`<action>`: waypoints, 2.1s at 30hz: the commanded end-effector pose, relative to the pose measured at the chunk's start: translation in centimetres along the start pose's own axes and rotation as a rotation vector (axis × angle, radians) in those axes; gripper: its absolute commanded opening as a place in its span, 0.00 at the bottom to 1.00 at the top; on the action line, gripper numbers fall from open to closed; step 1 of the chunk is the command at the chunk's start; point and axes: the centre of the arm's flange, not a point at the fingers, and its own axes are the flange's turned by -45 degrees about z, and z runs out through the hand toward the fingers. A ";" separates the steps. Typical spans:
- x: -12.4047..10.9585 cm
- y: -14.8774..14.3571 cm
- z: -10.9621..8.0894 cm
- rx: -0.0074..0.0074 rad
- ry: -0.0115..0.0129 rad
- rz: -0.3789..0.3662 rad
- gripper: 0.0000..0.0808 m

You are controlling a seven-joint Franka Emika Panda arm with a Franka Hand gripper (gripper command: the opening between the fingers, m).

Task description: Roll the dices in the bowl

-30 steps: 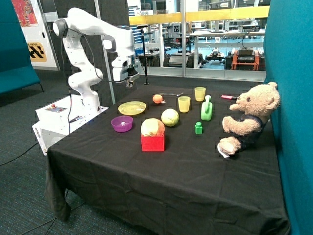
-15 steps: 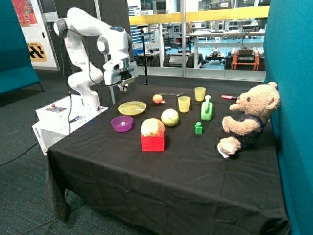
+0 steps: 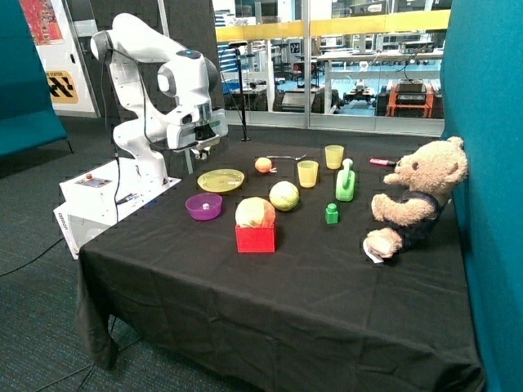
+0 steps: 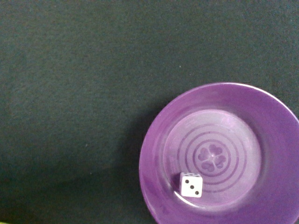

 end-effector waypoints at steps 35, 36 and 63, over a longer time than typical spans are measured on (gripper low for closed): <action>-0.4 -0.5 2.1 0.0001 0.0044 -0.060 0.71; -0.5 -0.6 2.1 0.0001 0.0044 -0.065 0.71; -3.5 -8.1 2.9 -0.0004 0.0044 -0.294 0.45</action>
